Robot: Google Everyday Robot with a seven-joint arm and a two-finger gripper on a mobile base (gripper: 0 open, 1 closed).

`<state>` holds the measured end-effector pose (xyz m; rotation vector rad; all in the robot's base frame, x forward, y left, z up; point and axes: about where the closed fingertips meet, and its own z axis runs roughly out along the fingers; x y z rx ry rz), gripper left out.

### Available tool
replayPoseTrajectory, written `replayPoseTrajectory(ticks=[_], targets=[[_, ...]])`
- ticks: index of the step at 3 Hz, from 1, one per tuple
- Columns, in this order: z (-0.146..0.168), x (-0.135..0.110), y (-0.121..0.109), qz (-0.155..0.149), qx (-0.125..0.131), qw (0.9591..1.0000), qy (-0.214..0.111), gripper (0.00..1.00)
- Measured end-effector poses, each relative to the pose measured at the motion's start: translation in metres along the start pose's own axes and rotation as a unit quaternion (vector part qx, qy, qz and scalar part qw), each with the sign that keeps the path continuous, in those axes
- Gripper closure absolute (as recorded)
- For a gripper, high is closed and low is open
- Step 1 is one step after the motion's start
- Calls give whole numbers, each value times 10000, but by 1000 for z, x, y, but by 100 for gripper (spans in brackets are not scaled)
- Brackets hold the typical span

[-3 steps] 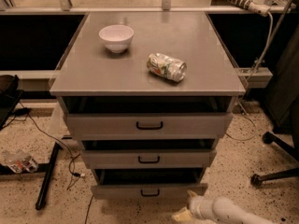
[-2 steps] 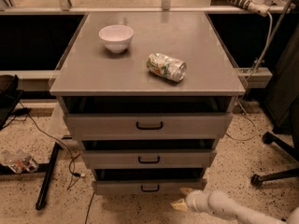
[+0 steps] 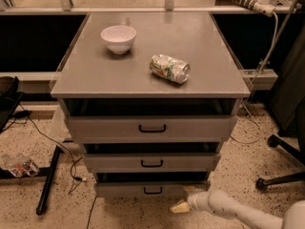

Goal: Close bottom drawer

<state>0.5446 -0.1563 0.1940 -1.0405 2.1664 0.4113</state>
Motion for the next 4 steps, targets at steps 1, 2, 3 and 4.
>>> replayPoseTrajectory(ticks=[1,2,3,4], targets=[[0,0,0,0,-1,10000,0,0],[0,0,0,-2,0,10000,-1,0],[8,-6,-3,-118,31,9999,-35,0],[8,-6,-3,-118,31,9999,-35,0]])
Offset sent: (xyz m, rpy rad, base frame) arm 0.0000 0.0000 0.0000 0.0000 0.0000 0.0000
